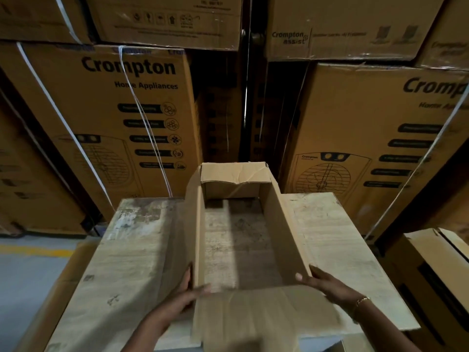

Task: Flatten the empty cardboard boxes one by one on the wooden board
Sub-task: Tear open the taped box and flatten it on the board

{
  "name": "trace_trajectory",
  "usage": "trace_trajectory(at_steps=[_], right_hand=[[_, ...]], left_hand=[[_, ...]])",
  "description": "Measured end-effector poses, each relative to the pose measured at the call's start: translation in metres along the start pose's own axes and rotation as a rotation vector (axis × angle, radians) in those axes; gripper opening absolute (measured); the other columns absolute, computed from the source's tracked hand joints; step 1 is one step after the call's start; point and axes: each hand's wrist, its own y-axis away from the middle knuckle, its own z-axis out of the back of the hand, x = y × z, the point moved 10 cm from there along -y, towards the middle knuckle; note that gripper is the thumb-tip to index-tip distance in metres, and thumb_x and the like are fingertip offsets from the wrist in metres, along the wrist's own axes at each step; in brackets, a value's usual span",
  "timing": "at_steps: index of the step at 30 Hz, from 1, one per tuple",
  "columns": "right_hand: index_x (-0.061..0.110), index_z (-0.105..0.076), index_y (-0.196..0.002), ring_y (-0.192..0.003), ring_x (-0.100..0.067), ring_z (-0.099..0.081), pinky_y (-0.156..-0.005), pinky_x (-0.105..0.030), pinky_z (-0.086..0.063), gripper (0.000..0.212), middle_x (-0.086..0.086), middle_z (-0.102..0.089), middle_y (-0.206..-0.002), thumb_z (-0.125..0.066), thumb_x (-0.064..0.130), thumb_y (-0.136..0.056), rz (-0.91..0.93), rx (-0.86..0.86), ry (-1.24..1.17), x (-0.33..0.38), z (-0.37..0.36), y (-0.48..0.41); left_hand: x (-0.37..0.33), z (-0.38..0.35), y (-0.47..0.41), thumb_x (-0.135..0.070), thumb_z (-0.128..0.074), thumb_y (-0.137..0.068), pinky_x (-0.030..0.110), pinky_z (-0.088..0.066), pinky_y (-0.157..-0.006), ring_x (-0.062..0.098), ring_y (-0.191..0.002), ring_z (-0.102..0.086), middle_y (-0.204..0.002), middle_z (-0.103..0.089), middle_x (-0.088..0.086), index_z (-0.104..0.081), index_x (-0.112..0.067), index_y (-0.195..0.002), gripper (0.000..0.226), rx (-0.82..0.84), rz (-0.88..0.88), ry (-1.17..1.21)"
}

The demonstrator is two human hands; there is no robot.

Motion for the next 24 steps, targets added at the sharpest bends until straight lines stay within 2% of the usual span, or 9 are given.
trace_trajectory(at_steps=[1,3,6,12,15,19,21,22,24], right_hand=[[0.026,-0.037,-0.140,-0.106,0.001,-0.060,-0.083,-0.015,-0.046,0.070,0.017,-0.055,-0.125,-0.074,0.045,-0.083,0.032,0.047,0.017,0.009,-0.006,-0.001],[0.020,-0.033,-0.143,-0.106,0.006,-0.062,-0.083,-0.012,-0.049,0.079,0.015,-0.058,-0.127,-0.080,0.031,-0.081,0.065,0.104,0.046,0.015,-0.008,-0.006],[0.026,-0.024,-0.148,-0.113,-0.002,-0.059,-0.091,-0.018,-0.050,0.114,0.014,-0.060,-0.128,-0.093,0.047,-0.060,0.123,0.066,0.256,0.015,-0.005,-0.013],[0.026,-0.020,-0.148,-0.088,-0.012,-0.068,-0.077,-0.025,-0.055,0.135,0.005,-0.071,-0.109,-0.070,0.089,-0.039,0.127,-0.248,0.637,0.005,0.011,-0.027],[0.027,-0.018,-0.147,-0.087,-0.011,-0.067,-0.078,-0.025,-0.056,0.130,0.006,-0.070,-0.111,-0.072,0.086,-0.044,0.090,-0.204,0.722,0.001,0.015,-0.034],[0.018,-0.001,-0.151,-0.118,-0.019,-0.058,-0.097,-0.035,-0.053,0.159,0.000,-0.049,-0.143,-0.067,0.096,-0.029,-0.047,-0.003,0.837,-0.003,0.020,-0.044],[0.013,-0.002,-0.153,-0.130,-0.022,-0.048,-0.105,-0.033,-0.045,0.151,-0.003,-0.036,-0.152,-0.065,0.094,-0.043,-0.145,0.149,0.880,0.015,0.019,-0.037],[0.016,-0.013,-0.151,-0.130,-0.022,-0.047,-0.105,-0.032,-0.044,0.132,-0.003,-0.036,-0.151,-0.059,0.093,-0.054,-0.151,0.189,0.903,0.030,0.020,-0.036],[0.030,-0.029,-0.142,-0.131,-0.023,-0.046,-0.106,-0.037,-0.043,0.095,-0.003,-0.037,-0.149,-0.045,0.089,-0.069,-0.063,0.077,0.950,0.076,0.031,-0.052]], left_hand=[[-0.006,-0.007,0.000,-0.030,-0.089,-0.070,0.019,-0.046,-0.094,0.010,-0.132,-0.039,-0.146,-0.028,-0.017,-0.004,-0.037,-0.148,0.115,0.088,-0.005,-0.067],[-0.004,0.000,-0.005,-0.033,-0.096,-0.060,0.021,-0.036,-0.111,0.005,-0.143,-0.022,-0.156,-0.010,-0.016,0.016,-0.028,-0.153,0.145,0.157,-0.013,-0.184],[-0.008,0.005,-0.008,-0.056,-0.096,-0.046,0.031,-0.024,-0.121,0.005,-0.148,-0.015,-0.162,-0.002,-0.016,0.025,-0.026,-0.152,0.165,0.055,-0.030,-0.491],[-0.016,0.008,0.001,-0.085,-0.077,-0.039,0.024,-0.044,-0.104,0.003,-0.131,-0.047,-0.149,-0.036,-0.026,0.002,-0.038,-0.155,0.148,-0.273,-0.168,-0.591],[-0.009,0.009,-0.007,-0.082,-0.081,-0.039,0.027,-0.045,-0.104,0.000,-0.129,-0.048,-0.148,-0.039,-0.024,0.000,-0.038,-0.154,0.147,-0.242,-0.139,-0.556],[-0.014,0.023,-0.015,-0.086,-0.071,-0.055,0.039,-0.034,-0.115,0.012,-0.142,-0.037,-0.156,-0.033,-0.013,-0.011,-0.030,-0.157,0.130,-0.296,-0.033,-0.319],[-0.022,0.030,-0.015,-0.080,-0.066,-0.066,0.037,-0.032,-0.114,0.020,-0.141,-0.039,-0.155,-0.038,-0.003,-0.021,-0.022,-0.156,0.116,-0.497,0.012,-0.307],[-0.025,0.030,-0.015,-0.072,-0.069,-0.070,0.036,-0.036,-0.110,0.024,-0.137,-0.045,-0.154,-0.041,0.001,-0.024,-0.020,-0.155,0.109,-0.584,0.021,-0.344],[-0.029,0.022,-0.015,-0.047,-0.073,-0.081,0.037,-0.041,-0.105,0.028,-0.132,-0.051,-0.154,-0.041,0.006,-0.024,-0.020,-0.155,0.093,-0.675,0.040,-0.423]])
